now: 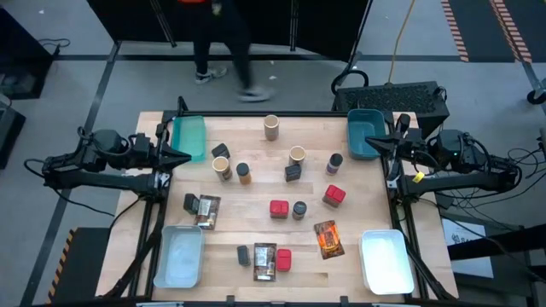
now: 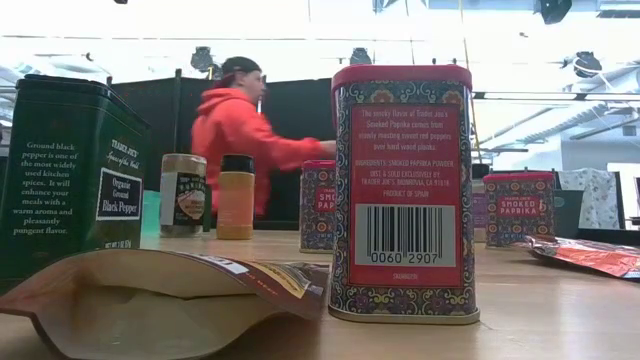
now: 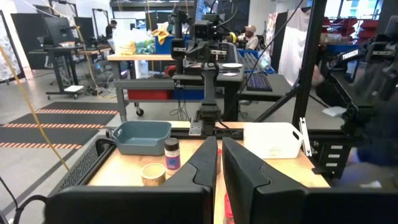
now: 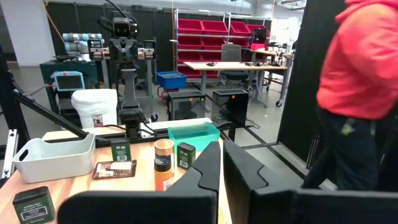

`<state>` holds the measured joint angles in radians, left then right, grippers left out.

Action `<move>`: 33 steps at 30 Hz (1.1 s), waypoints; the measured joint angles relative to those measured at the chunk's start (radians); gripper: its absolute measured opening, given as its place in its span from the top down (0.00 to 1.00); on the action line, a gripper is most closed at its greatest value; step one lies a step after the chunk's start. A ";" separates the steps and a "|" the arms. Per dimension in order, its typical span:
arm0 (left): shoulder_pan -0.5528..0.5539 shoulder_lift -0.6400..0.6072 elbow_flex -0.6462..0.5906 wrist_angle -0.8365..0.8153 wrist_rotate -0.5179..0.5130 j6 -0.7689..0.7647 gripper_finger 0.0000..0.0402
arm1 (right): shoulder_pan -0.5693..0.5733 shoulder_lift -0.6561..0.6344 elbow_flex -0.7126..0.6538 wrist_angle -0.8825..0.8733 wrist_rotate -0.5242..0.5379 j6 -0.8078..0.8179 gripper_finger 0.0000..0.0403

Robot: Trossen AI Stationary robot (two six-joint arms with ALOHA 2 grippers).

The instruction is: Sort spices by type

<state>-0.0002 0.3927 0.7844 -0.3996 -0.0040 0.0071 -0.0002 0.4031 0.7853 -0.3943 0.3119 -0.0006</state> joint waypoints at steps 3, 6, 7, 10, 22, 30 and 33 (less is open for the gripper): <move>0.000 0.000 0.000 0.000 0.000 0.000 0.93 | 0.000 0.000 0.000 0.000 0.000 0.000 0.99; 0.000 0.000 0.000 0.000 0.000 0.000 0.93 | 0.000 0.000 0.000 0.000 0.000 0.000 0.99; 0.000 0.000 0.000 0.000 0.000 0.000 0.93 | 0.000 0.000 0.000 0.000 0.000 0.000 0.99; 0.000 0.000 0.000 0.000 0.000 0.000 0.93 | 0.000 0.000 0.000 0.000 0.000 0.000 0.99; 0.000 0.000 0.000 0.000 0.000 0.000 0.93 | 0.000 0.000 0.000 0.000 0.000 0.000 0.99; 0.000 0.000 0.000 0.000 0.000 0.000 0.93 | -0.001 -0.131 -0.103 -0.001 -0.033 0.092 0.99; 0.000 0.000 0.000 0.000 0.000 0.000 0.93 | -0.010 -0.212 -0.240 0.081 -0.036 0.094 0.99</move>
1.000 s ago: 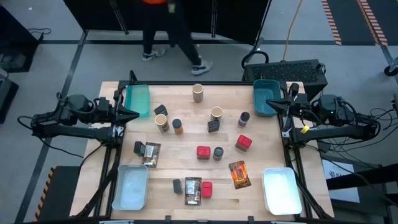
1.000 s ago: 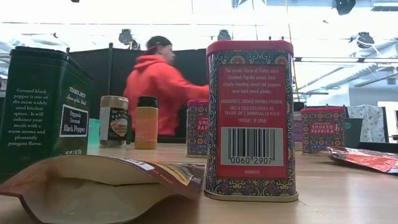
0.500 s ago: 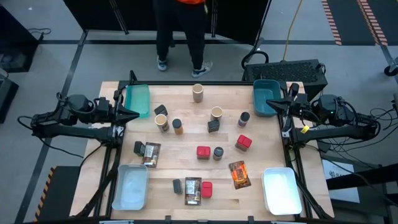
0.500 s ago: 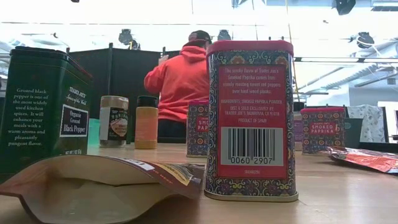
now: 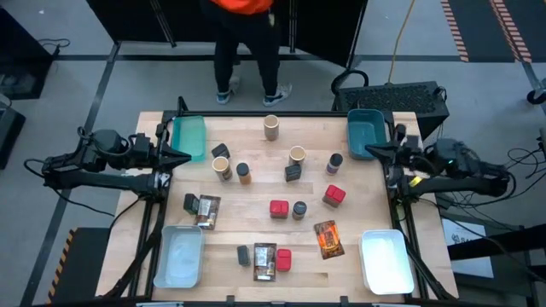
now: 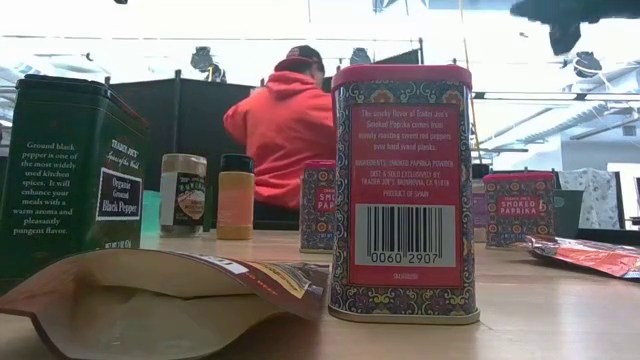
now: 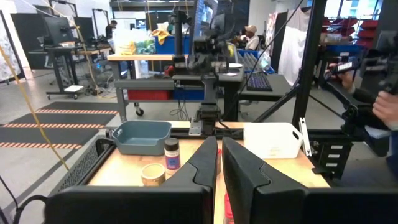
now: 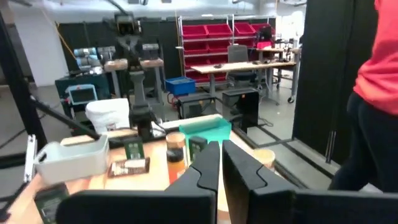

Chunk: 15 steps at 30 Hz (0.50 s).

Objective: Sort spices by type
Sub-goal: Put the bottom right brown seasoning bottle into the dark green bin

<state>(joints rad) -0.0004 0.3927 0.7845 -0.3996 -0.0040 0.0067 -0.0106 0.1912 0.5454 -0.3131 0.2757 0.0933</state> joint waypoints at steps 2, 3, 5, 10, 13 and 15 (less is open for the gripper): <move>0.000 0.000 0.000 0.000 0.000 0.000 0.93 | -0.011 -0.045 -0.074 0.098 -0.015 -0.003 0.99; 0.000 0.000 0.000 0.000 0.000 0.000 0.93 | -0.013 -0.061 -0.110 0.145 -0.016 -0.006 0.99; 0.000 0.000 0.000 0.000 0.000 0.000 0.93 | -0.012 -0.067 -0.166 0.225 -0.021 -0.008 0.99; 0.000 0.000 0.000 -0.001 0.000 0.000 0.93 | -0.012 -0.065 -0.224 0.405 -0.020 0.036 0.99; 0.000 0.000 0.000 -0.003 0.000 0.000 0.93 | -0.012 -0.062 -0.233 0.412 -0.018 0.052 0.99; 0.000 0.000 0.000 -0.003 0.000 0.000 0.93 | -0.012 -0.062 -0.232 0.434 -0.019 0.046 0.99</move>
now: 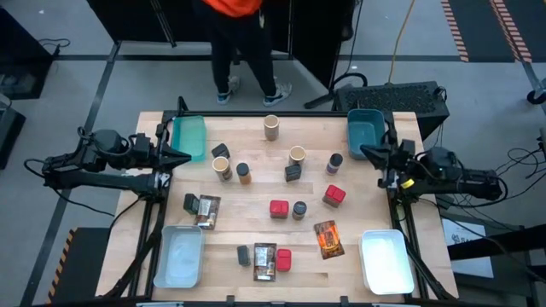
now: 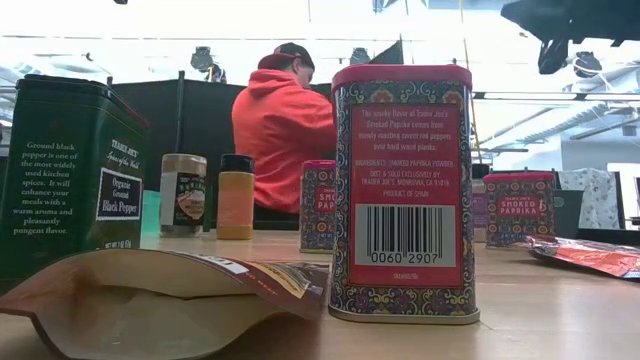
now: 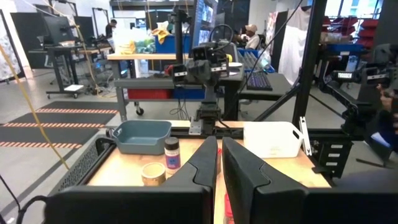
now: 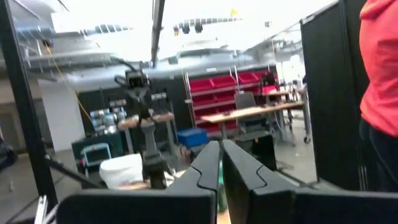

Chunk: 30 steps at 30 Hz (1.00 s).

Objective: Sort spices by type
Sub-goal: Put the bottom right brown seasoning bottle into the dark green bin

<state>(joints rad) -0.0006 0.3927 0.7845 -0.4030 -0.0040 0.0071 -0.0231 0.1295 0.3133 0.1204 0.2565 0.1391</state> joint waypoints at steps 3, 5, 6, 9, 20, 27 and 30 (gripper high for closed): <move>0.000 0.000 0.000 0.000 0.000 0.000 0.93 | 0.000 -0.001 0.002 0.005 0.000 0.005 0.99; 0.000 0.000 0.000 0.000 0.000 0.000 0.93 | 0.001 0.000 0.002 -0.003 -0.003 0.034 0.99; 0.000 0.000 0.000 0.000 0.000 0.000 0.93 | 0.001 -0.001 0.001 -0.007 -0.005 0.068 0.99; 0.000 0.000 0.000 0.000 -0.001 0.012 0.93 | 0.001 0.017 0.002 -0.015 -0.017 0.093 0.99; -0.005 0.015 -0.054 0.092 0.088 -0.113 0.93 | 0.002 0.096 0.000 -0.007 -0.019 0.082 0.99; -0.059 0.016 -0.305 0.587 0.361 0.002 0.93 | 0.002 0.162 -0.086 0.266 -0.014 0.060 0.99; -0.066 0.029 -0.362 0.690 0.319 0.001 0.93 | 0.002 0.208 -0.092 0.350 0.011 0.061 0.99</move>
<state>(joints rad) -0.0668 0.4219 0.4228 0.2872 0.3150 0.0078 -0.0216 0.3374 0.2217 0.4705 0.2680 0.2000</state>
